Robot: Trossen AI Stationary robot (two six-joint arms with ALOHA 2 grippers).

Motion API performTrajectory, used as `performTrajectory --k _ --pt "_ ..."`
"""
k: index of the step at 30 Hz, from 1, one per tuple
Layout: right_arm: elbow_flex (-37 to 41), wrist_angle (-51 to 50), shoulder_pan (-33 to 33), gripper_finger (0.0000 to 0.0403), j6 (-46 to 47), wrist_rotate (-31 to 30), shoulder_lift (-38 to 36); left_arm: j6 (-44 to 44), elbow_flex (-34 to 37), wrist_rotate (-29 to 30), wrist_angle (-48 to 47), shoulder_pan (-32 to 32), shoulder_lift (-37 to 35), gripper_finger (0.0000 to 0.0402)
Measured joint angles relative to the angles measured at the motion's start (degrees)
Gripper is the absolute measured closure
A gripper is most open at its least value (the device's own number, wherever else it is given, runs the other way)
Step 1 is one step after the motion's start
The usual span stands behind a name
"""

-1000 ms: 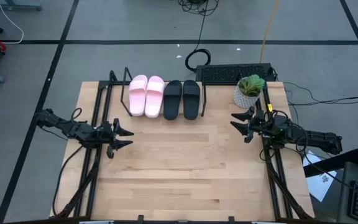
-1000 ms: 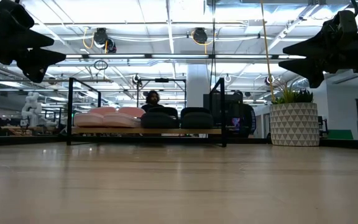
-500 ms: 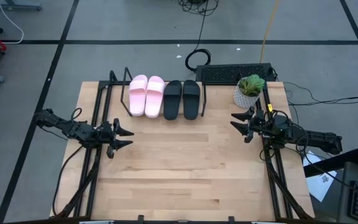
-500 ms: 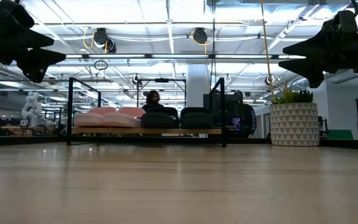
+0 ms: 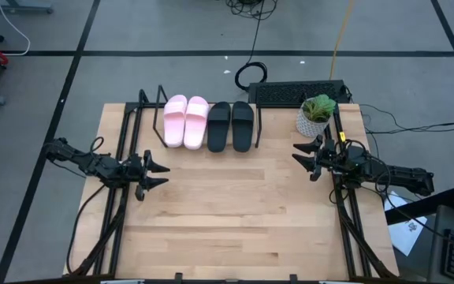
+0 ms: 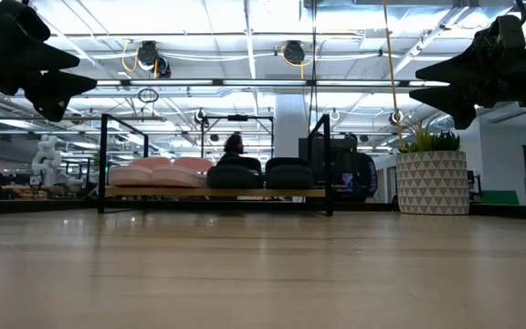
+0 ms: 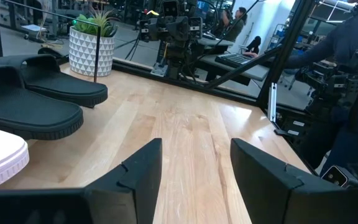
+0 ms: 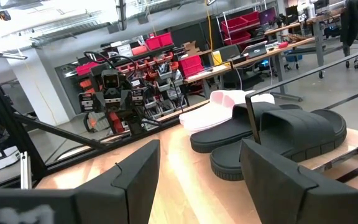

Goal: Pick and place slides into the shelf
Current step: Return to Home Position

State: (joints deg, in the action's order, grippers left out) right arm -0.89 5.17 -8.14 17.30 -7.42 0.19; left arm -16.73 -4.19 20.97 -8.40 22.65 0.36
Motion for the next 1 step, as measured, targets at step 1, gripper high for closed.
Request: performTrajectory --k 1 --pt "0.0 0.0 0.0 0.0190 0.0 0.0 0.0 0.0 0.0 0.0 0.0 0.0 0.0 0.0213"
